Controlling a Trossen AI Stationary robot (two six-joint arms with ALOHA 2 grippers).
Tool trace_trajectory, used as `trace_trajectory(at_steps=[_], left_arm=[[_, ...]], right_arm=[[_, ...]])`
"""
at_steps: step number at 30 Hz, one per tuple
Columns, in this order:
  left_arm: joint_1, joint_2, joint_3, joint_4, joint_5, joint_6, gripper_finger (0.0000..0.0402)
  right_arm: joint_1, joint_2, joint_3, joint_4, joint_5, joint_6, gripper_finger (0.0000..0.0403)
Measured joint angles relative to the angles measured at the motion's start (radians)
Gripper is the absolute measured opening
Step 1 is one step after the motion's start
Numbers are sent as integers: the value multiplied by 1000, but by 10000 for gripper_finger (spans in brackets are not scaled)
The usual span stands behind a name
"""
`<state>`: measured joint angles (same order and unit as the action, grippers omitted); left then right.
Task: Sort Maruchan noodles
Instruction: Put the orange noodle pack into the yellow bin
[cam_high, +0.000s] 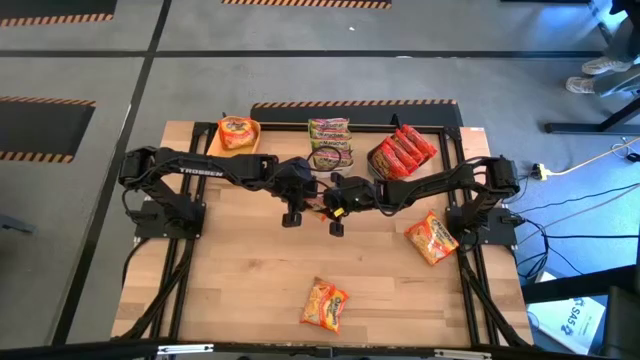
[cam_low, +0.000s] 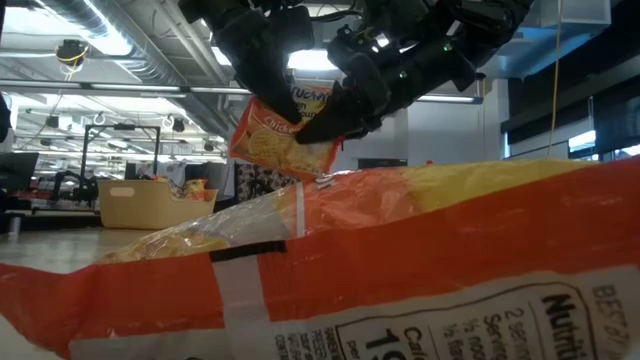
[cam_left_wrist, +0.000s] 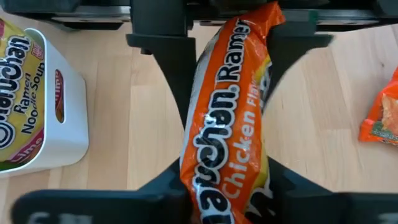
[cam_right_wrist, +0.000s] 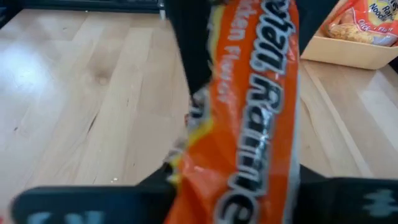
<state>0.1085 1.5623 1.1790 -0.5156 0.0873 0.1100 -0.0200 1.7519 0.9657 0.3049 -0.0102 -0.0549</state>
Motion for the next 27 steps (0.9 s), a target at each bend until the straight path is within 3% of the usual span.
trace_trajectory(at_steps=[4,8,16,22,27], left_arm=[[0,-7,0,-13,-4,11,59],[-1,-61,0,-98,-78,16,41],[44,-248,-19,-316,-291,49,45],[258,-406,-132,-350,-417,116,39],[505,-431,-193,-353,-444,213,42]], right_arm=[[0,-11,0,-25,-22,2,155],[1,-89,2,-145,-40,-1,205],[1,-166,0,-304,-2,-2,237],[1,-128,0,-253,0,1,238],[0,-92,1,-220,-27,-1,238]])
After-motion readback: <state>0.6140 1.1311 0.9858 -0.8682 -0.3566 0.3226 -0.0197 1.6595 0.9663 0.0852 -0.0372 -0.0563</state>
